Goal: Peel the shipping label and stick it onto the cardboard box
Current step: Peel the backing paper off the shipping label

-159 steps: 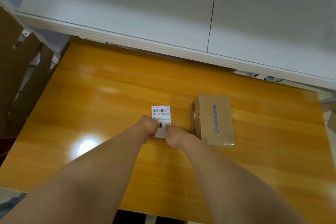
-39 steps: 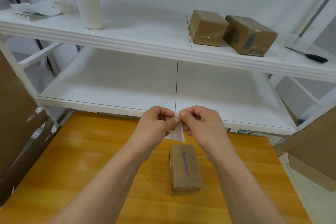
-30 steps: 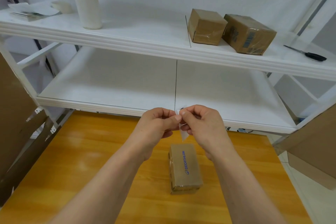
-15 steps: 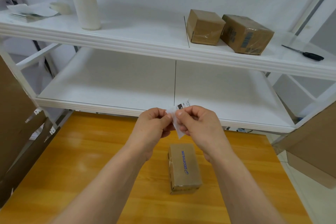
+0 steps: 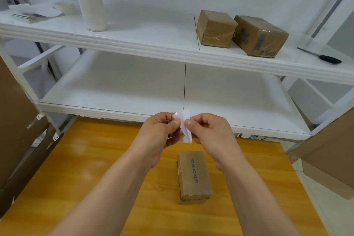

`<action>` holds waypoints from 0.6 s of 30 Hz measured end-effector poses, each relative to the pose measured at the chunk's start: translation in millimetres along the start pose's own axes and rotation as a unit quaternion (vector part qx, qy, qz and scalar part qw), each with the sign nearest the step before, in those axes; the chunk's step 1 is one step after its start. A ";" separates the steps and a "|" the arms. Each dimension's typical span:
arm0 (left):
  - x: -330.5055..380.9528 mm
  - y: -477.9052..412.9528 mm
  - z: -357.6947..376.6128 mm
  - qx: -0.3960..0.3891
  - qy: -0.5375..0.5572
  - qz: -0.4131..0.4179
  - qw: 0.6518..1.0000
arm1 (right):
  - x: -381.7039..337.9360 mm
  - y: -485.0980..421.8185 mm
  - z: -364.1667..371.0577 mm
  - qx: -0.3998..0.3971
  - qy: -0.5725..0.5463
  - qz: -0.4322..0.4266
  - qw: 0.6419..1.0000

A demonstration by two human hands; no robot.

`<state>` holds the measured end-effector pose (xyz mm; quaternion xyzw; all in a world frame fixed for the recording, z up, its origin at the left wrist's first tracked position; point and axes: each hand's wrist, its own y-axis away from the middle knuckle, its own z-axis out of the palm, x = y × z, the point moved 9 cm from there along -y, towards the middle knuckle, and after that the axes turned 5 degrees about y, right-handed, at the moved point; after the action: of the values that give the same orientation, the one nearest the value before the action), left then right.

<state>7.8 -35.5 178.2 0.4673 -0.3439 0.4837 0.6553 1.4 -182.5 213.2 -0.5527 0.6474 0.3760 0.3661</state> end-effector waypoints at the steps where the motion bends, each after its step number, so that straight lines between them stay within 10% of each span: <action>1: -2.1 -0.4 0.2 -0.005 0.009 -0.012 1.000 | 1.3 0.1 0.4 -0.004 -0.017 0.009 1.000; 18: 0.0 -1.3 0.2 0.008 -0.048 0.011 0.999 | 0.9 -0.4 -3.4 -0.001 -0.056 0.017 0.998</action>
<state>9.1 -35.8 178.0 0.4911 -0.3760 0.4708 0.6291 1.5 -185.9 213.8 -0.5200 0.6347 0.4130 0.3953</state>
